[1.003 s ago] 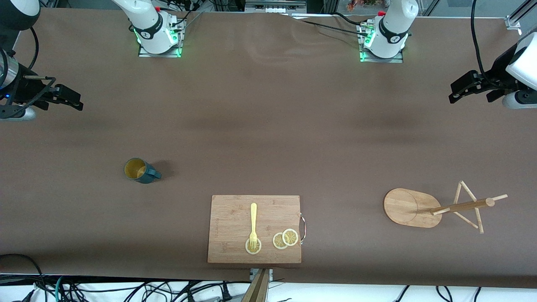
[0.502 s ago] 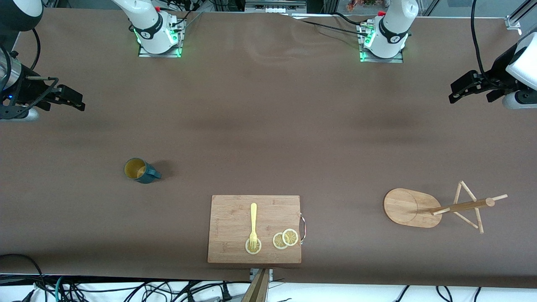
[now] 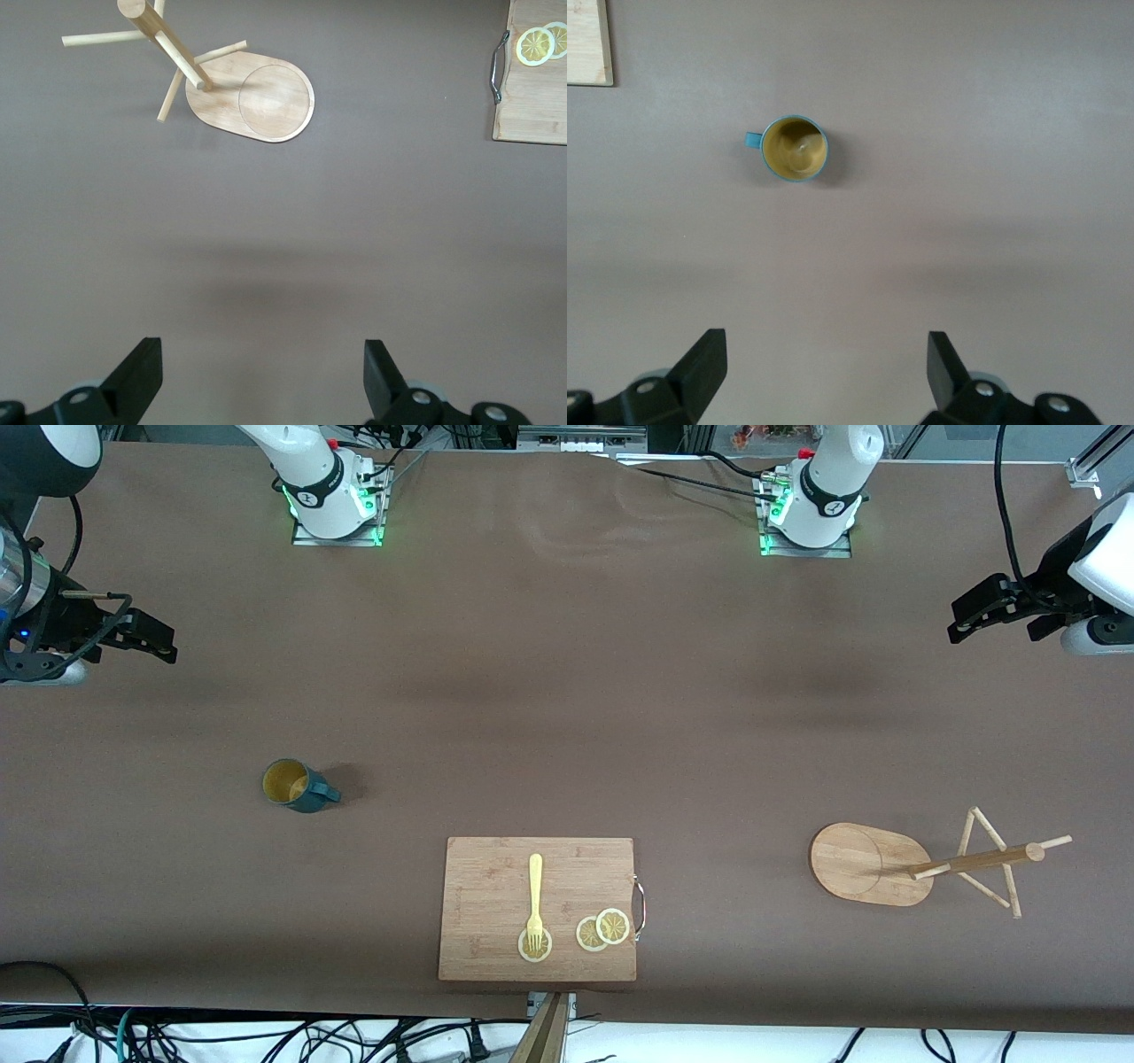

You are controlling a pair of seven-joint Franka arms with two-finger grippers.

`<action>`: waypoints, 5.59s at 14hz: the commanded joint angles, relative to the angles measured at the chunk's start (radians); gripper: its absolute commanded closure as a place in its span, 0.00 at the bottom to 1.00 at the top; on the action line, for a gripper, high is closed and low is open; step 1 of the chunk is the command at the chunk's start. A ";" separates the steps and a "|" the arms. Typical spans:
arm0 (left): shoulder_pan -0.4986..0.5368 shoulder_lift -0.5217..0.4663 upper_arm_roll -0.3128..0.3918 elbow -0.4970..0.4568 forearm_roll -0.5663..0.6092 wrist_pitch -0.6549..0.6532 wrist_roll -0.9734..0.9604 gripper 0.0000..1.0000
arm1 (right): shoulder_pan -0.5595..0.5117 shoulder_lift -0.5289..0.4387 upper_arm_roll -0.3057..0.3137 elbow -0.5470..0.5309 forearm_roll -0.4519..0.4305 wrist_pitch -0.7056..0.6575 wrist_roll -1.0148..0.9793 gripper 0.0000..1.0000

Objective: Pass cup and hang on rack
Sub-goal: 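Move the right gripper out from rest toward the teal mug, then lower the right gripper onto the teal mug rim and close it, then carry the mug to mid-table with the right gripper while the left gripper approaches, then release the mug on the table and retract the right gripper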

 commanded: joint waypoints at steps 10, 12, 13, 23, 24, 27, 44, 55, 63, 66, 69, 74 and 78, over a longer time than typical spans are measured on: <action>0.000 0.012 -0.002 0.030 -0.006 -0.012 -0.001 0.00 | 0.002 0.168 -0.001 0.059 -0.010 0.097 0.001 0.00; 0.000 0.012 -0.003 0.030 -0.008 -0.012 -0.001 0.00 | -0.005 0.209 -0.003 0.059 -0.008 0.196 0.017 0.00; 0.000 0.012 -0.003 0.030 -0.008 -0.012 -0.001 0.00 | -0.001 0.238 -0.003 0.059 -0.010 0.244 0.021 0.00; 0.000 0.012 -0.003 0.030 -0.008 -0.012 -0.001 0.00 | 0.004 0.459 -0.003 0.033 -0.007 0.348 0.199 0.22; 0.000 0.012 -0.003 0.030 -0.008 -0.012 -0.001 0.00 | 0.001 0.481 -0.001 0.030 -0.007 0.368 0.199 0.26; 0.000 0.012 -0.002 0.030 -0.008 -0.012 -0.001 0.00 | 0.001 0.503 -0.001 -0.006 0.028 0.450 0.225 0.26; 0.003 0.016 0.000 0.027 0.000 -0.008 -0.008 0.00 | 0.103 0.426 0.012 0.025 0.076 0.340 0.222 1.00; -0.020 0.049 -0.011 0.027 0.009 -0.029 -0.087 0.00 | 0.708 0.525 0.017 0.156 0.089 0.313 0.741 1.00; -0.068 0.133 -0.016 -0.007 0.003 -0.045 -0.076 0.00 | 0.820 0.619 0.023 0.150 0.101 0.395 0.729 0.68; -0.095 0.141 -0.043 -0.034 0.009 -0.032 -0.073 0.00 | 0.815 0.578 0.016 0.159 0.098 0.382 0.716 0.00; -0.094 0.151 -0.045 -0.114 -0.026 0.070 0.029 0.00 | 0.768 0.475 0.009 0.161 0.098 0.286 0.693 0.00; -0.042 0.145 -0.077 -0.350 -0.231 0.378 0.275 0.00 | 0.634 0.334 -0.078 0.176 0.089 0.065 0.407 0.00; 0.041 0.107 -0.219 -0.551 -0.406 0.562 0.442 0.00 | 0.634 0.251 -0.326 0.181 0.087 -0.055 0.183 0.00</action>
